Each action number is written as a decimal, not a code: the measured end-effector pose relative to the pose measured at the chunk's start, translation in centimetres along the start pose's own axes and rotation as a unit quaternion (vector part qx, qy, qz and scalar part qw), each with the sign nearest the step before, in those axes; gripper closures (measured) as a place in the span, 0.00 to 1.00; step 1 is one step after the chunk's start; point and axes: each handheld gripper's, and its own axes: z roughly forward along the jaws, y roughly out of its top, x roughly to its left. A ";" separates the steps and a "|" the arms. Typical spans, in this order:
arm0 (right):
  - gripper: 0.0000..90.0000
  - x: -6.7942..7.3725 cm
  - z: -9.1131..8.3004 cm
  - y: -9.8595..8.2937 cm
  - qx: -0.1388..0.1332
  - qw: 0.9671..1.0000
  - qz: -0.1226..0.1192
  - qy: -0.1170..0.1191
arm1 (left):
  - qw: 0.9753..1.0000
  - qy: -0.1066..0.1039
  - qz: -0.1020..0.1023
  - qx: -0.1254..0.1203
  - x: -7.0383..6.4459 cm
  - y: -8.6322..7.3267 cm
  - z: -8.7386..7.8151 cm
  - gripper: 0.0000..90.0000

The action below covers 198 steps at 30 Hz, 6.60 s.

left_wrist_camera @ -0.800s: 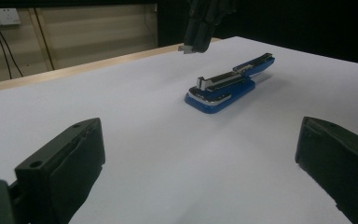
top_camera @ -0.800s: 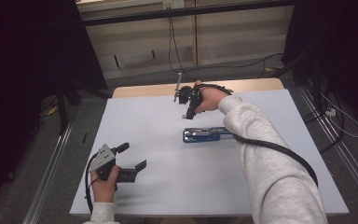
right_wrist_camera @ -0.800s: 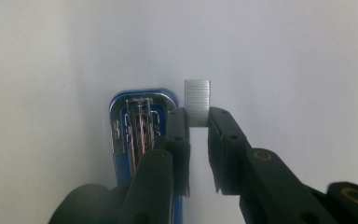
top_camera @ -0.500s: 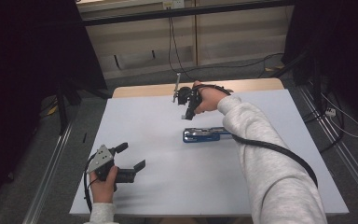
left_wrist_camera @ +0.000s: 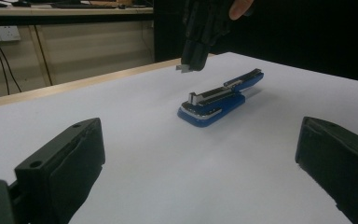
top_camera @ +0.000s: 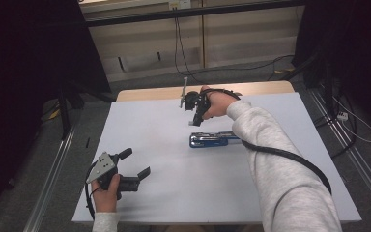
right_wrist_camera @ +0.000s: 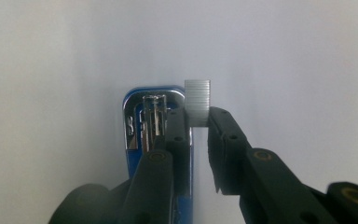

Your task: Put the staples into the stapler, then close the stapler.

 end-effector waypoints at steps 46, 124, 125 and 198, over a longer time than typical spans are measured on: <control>0.87 2.2 1.1 -0.8 0.012 1.000 -0.012 0.021 | 1.000 0.001 -0.007 0.007 0.0 -0.1 0.0 0.02; 0.19 4.0 -1.8 -11.5 -0.100 0.983 0.152 -0.033 | 0.998 -0.048 -0.018 0.040 -0.4 0.4 3.4 0.02; 0.19 4.0 -1.8 -11.5 -0.100 0.983 0.152 -0.033 | 0.998 -0.050 -0.019 0.040 -0.4 0.4 3.6 0.02; 1.00 7.3 2.3 -23.2 -0.160 0.922 0.326 -0.137 | 0.970 -0.017 -0.019 0.243 0.7 0.5 19.3 0.96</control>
